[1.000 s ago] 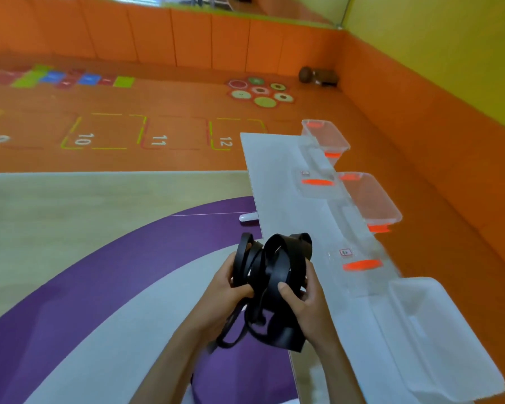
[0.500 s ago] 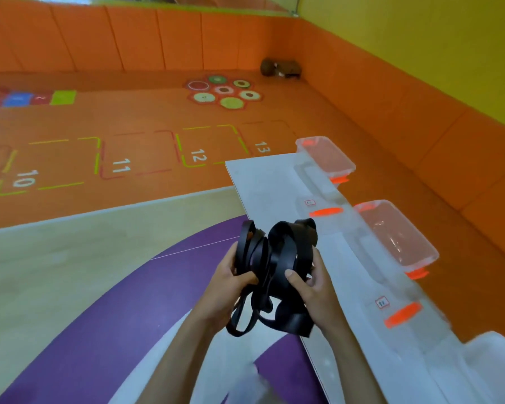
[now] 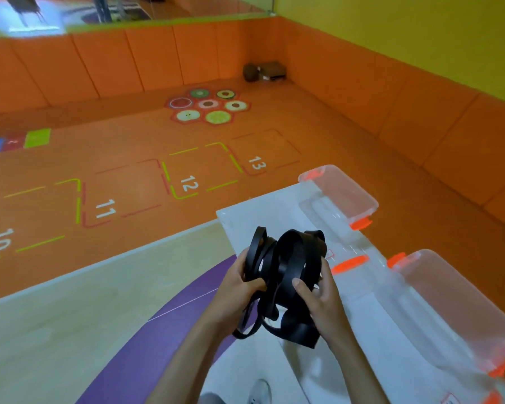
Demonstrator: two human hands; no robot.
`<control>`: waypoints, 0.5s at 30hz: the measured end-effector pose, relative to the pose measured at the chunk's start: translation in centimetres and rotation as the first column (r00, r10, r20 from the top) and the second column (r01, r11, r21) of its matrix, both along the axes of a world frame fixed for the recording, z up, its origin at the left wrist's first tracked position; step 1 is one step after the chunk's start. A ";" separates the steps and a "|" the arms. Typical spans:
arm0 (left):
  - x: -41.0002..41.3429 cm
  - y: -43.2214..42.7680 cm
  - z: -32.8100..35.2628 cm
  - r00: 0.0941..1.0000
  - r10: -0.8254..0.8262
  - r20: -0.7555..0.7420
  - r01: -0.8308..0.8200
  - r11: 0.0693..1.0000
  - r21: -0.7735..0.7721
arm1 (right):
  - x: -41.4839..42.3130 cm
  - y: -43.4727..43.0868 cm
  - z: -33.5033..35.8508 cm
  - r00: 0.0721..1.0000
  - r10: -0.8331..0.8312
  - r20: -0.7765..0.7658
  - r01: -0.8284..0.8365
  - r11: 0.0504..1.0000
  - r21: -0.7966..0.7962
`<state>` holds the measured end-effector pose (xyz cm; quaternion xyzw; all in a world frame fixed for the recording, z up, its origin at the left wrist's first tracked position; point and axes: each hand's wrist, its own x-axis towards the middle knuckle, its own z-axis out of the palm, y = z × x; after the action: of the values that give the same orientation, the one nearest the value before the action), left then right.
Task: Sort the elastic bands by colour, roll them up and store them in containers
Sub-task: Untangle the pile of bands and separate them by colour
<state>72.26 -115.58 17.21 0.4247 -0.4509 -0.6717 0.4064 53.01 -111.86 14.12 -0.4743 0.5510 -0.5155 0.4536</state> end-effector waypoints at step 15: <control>-1.5 -23.4 -3.9 0.947 -0.305 0.098 0.302 0.952 0.041 | 0.4 -17.8 -4.4 0.948 -0.318 -0.022 0.319 0.944 0.088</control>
<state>70.77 -139.01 13.30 0.3895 -0.5228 -0.7089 0.2691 53.46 -129.67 9.68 -0.3599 0.6448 -0.5547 0.3834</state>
